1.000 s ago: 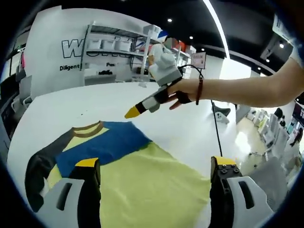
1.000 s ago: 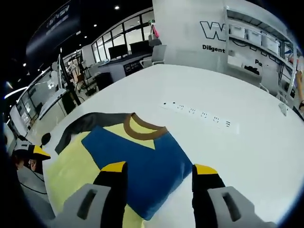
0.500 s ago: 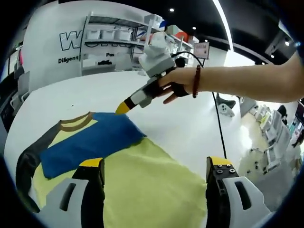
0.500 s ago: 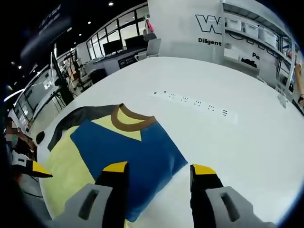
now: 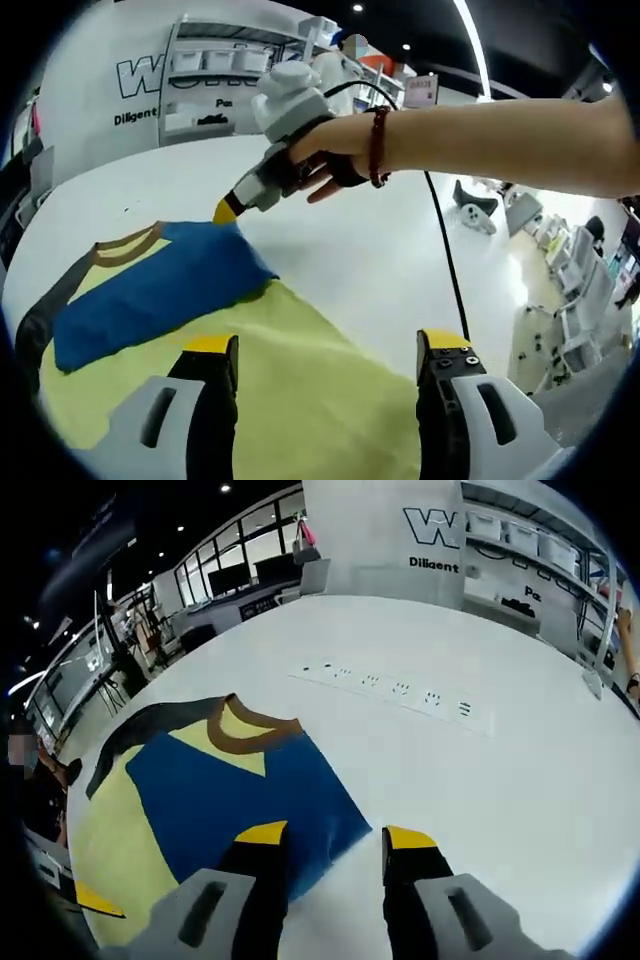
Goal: Fold the garment on the visible template until the final outline fits inside the template.
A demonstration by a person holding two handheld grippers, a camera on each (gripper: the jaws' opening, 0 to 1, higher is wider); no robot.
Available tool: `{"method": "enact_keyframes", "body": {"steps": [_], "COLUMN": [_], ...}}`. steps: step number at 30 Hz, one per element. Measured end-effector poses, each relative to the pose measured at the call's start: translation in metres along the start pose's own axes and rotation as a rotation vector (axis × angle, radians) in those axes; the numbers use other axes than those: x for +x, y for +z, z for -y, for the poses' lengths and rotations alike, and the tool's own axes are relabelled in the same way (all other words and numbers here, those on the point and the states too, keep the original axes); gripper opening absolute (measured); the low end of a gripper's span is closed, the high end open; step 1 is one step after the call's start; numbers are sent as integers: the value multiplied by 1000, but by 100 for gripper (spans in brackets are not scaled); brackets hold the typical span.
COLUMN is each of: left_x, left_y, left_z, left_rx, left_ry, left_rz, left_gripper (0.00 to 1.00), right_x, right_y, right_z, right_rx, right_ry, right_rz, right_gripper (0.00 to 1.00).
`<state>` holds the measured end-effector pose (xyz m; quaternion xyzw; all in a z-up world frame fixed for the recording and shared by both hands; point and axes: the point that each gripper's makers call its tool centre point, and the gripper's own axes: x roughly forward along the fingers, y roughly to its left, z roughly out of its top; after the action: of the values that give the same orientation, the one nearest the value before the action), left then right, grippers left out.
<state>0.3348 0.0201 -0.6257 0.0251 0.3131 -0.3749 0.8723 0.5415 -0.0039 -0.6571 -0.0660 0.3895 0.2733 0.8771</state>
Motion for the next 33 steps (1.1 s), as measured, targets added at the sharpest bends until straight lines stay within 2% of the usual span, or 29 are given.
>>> {"method": "enact_keyframes", "body": {"steps": [7, 9, 13, 14, 19, 23, 25, 27, 31, 33], "left_x": [12, 16, 20, 23, 33, 39, 41, 42, 42, 42], "left_y": [-7, -14, -17, -19, -25, -31, -29, -30, -30, -33], "left_z": [0, -3, -7, -8, 0, 5, 4, 3, -3, -6], "left_rx": [-2, -5, 4, -29, -1, -28, -20, 10, -1, -22], "left_ry": [7, 21, 45, 48, 19, 3, 13, 22, 40, 48], "left_rz": [-20, -46, -44, -48, -78, -98, -80, -88, -94, -105], "left_gripper": [63, 59, 45, 41, 35, 24, 21, 16, 12, 8], "right_x": [7, 8, 10, 11, 12, 12, 12, 12, 12, 12], "right_y": [-4, -6, -6, -7, -10, -9, -9, -10, -13, -11], "right_z": [8, 9, 8, 8, 7, 9, 11, 10, 13, 14], "right_rx": [-5, -9, -20, -22, -33, -53, -62, -53, -47, -26], "right_ry": [-14, -19, -16, -16, -16, -27, -37, -26, -43, -57], "right_rz": [-11, -13, -15, -18, -27, -24, -26, -30, -41, -36], "right_gripper": [26, 23, 19, 17, 11, 0, 0, 0, 0, 6]}}
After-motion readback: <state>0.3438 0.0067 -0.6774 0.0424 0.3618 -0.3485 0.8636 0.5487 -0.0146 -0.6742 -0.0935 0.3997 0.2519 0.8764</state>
